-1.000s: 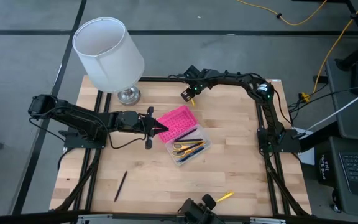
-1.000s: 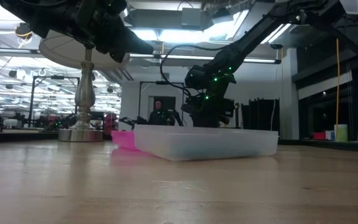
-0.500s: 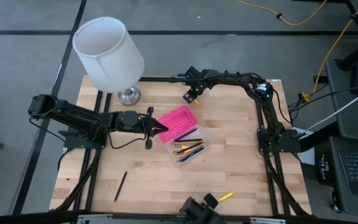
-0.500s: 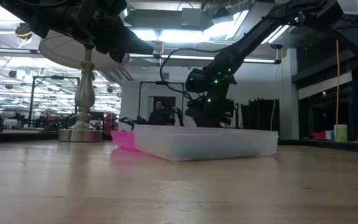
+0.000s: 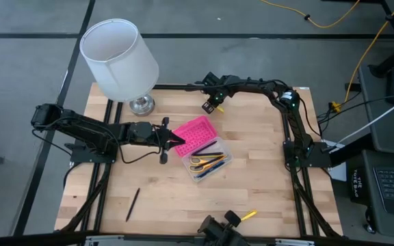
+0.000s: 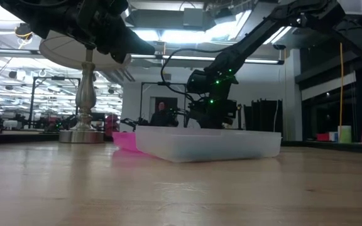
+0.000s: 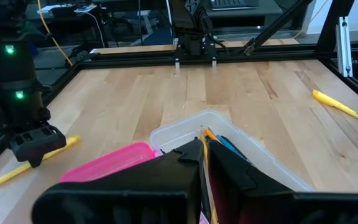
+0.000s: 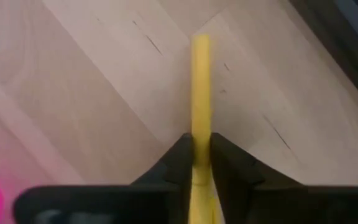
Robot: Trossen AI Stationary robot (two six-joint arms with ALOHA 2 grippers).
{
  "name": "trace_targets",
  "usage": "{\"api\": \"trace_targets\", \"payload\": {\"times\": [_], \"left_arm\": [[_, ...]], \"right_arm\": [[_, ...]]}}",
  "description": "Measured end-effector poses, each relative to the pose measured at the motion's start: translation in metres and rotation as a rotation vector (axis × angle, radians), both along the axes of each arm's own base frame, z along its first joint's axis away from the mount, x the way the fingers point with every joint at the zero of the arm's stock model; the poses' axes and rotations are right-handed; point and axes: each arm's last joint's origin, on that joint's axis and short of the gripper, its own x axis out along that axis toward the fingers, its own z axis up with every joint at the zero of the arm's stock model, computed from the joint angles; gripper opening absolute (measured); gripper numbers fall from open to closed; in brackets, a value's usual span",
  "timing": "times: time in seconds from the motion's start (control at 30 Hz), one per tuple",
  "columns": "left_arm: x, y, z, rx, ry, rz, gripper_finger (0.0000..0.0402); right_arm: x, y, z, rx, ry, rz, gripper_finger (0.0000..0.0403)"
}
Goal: Pick & place school supplies into a supply box
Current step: Put the yellow pen into the supply box
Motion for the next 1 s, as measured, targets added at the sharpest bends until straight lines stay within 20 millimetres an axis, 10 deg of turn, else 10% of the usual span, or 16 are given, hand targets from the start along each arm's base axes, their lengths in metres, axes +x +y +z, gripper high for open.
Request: {"api": "trace_targets", "payload": {"times": [0.47,1.0], "left_arm": [[0.000,0.000,0.000,0.000,0.000,0.000,0.0017],[0.000,0.000,0.000,0.000,0.000,0.000,0.0017]], "right_arm": [[-0.006,0.004,0.011,-0.012,0.034,0.101,0.0035],[-0.019,0.034,0.115,-0.123,-0.203,0.288,0.0029]]}}
